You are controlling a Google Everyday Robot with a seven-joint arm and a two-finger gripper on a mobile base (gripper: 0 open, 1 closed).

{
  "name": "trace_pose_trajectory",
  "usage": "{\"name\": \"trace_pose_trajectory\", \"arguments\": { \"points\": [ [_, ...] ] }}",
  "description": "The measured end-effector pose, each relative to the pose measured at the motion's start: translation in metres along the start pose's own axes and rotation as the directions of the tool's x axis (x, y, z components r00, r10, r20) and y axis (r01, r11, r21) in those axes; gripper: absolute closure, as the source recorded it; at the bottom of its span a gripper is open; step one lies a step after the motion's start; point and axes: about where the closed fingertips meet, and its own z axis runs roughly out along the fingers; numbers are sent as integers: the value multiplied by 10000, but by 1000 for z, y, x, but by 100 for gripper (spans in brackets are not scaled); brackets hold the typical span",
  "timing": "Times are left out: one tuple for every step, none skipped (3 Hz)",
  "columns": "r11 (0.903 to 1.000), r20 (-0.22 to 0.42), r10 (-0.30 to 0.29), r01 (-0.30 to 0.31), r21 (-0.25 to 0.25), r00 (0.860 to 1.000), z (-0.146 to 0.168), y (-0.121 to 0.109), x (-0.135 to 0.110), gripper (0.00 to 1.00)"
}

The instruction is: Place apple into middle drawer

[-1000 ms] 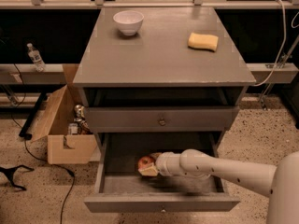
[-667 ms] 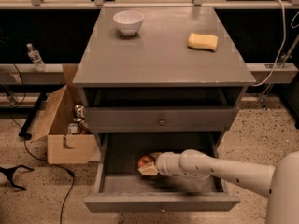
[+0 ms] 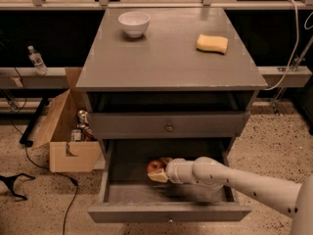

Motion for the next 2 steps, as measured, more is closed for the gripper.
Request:
{"name": "trace_pose_trajectory", "arguments": {
  "points": [
    [9998, 280, 69, -65, -173, 9996, -8, 0, 1, 0],
    [9993, 398, 150, -136, -352, 9991, -15, 1, 4, 0]
  ]
}}
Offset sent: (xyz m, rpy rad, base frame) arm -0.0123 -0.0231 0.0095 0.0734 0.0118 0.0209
